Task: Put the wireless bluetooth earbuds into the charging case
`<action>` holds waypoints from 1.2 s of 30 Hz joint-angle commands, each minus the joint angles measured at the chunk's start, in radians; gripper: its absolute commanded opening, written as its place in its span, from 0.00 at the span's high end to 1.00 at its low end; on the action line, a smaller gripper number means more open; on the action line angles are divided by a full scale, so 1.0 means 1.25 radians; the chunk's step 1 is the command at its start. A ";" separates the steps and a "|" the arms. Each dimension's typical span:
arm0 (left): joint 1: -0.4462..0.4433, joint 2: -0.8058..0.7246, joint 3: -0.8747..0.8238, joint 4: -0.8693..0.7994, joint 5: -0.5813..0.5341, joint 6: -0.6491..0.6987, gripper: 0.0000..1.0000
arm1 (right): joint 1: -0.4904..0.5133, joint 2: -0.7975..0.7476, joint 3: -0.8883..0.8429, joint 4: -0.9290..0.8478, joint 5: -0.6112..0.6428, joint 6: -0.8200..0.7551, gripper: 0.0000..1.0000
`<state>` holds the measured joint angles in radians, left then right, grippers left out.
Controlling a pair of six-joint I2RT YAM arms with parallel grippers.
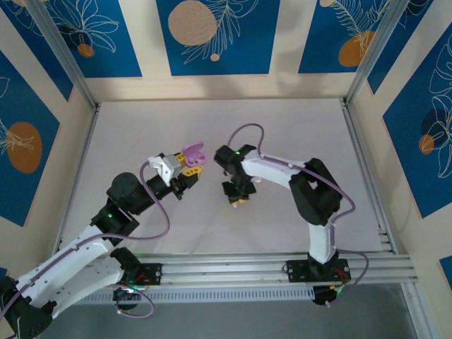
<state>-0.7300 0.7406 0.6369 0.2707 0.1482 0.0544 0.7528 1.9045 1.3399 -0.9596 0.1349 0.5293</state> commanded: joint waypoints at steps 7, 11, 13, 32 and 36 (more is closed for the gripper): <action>-0.007 0.031 0.027 0.050 0.028 -0.022 0.75 | -0.045 -0.051 -0.175 0.045 0.029 0.081 0.81; -0.007 0.029 0.027 0.045 0.025 -0.022 0.75 | -0.038 -0.031 -0.168 0.047 0.022 0.078 0.78; -0.007 0.027 0.027 0.044 0.023 -0.021 0.76 | -0.028 -0.032 -0.158 0.048 0.011 0.076 0.75; -0.007 0.031 0.024 0.047 0.026 -0.025 0.75 | -0.001 -0.072 -0.133 0.088 -0.114 0.109 0.70; -0.007 0.030 0.025 0.045 0.024 -0.025 0.75 | 0.004 -0.071 -0.124 0.097 -0.130 0.116 0.69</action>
<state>-0.7300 0.7849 0.6369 0.2844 0.1627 0.0326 0.7475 1.8370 1.1572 -0.8459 0.0185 0.6502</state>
